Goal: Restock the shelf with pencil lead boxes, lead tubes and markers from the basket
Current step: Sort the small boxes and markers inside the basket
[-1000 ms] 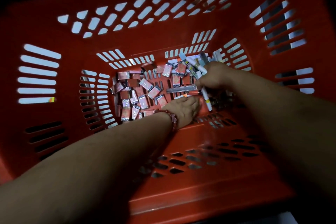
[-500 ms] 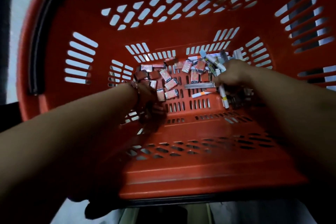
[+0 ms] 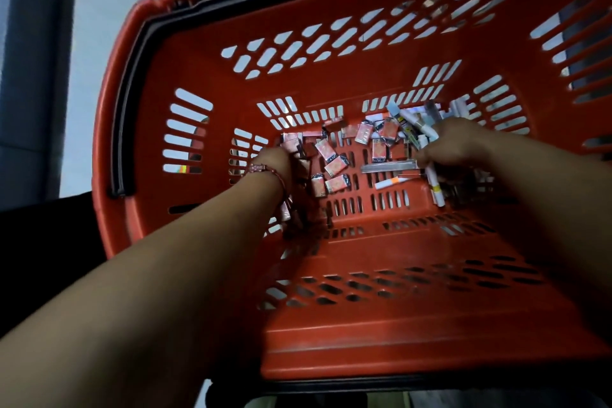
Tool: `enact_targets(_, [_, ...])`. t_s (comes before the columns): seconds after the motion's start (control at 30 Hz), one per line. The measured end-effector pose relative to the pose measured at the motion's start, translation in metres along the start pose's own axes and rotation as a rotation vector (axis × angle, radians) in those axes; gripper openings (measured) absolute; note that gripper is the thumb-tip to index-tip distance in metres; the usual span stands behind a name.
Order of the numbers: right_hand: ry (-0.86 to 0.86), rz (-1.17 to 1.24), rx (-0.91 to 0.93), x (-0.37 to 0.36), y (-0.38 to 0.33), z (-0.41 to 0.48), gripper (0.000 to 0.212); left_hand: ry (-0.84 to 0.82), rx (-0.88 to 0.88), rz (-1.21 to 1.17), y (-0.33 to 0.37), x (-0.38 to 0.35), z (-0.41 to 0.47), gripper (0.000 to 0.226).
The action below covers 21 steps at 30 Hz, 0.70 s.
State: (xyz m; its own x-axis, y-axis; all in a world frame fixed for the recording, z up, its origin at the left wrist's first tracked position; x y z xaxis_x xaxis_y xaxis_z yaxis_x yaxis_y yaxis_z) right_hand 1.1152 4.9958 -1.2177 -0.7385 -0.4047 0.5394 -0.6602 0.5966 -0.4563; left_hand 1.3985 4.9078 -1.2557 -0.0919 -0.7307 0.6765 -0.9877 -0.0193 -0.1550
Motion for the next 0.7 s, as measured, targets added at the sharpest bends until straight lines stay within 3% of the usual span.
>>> enact_targets(0.07, [0.001, 0.006, -0.008, -0.001, 0.002, 0.0, 0.046, 0.021, -0.038, 0.044, 0.0, -0.006, -0.003, 0.031])
enact_targets(0.2, [0.005, -0.028, 0.008, -0.001, 0.002, 0.001, 0.019, 0.093, -0.057, 0.01, -0.002, 0.0, 0.0, 0.032])
enact_targets(0.27, [0.002, -0.022, 0.005, -0.001, 0.001, 0.001, 0.018, 0.098, -0.089, 0.12, 0.001, 0.016, -0.01, 0.024])
enact_targets(0.43, [-0.013, 0.046, -0.028, 0.0, 0.001, 0.001, 0.016, 0.084, -0.107, 0.253, 0.005, 0.062, -0.031, 0.037])
enact_targets(0.53, [-0.046, 0.08, -0.046, 0.0, 0.001, 0.001, 0.017, 0.006, -0.039, -0.018, 0.001, 0.076, -0.032, 0.027])
enact_targets(0.63, [-0.04, 0.102, -0.044, 0.001, 0.001, -0.002, 0.018, -0.297, -0.076, -0.432, 0.023, 0.056, -0.047, 0.025])
enact_targets(0.7, [-0.028, 0.088, -0.041, 0.002, 0.0, -0.004, 0.017, -0.375, -0.157, -0.421, 0.048, 0.03, -0.056, 0.022])
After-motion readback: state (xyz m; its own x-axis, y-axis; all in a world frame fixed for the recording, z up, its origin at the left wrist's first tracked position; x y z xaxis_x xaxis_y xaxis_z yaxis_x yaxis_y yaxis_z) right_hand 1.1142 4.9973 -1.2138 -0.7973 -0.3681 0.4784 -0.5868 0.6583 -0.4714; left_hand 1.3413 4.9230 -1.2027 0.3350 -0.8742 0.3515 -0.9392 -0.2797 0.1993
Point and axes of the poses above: each hand's wrist, its own z-axis towards the middle knuckle, its own x-axis out of the back of the hand, y = z × x, the point moved 3 cm from there along z, towards the middle knuckle, and after that the axes turned 12 degrees about x, right-handed, at the moved point
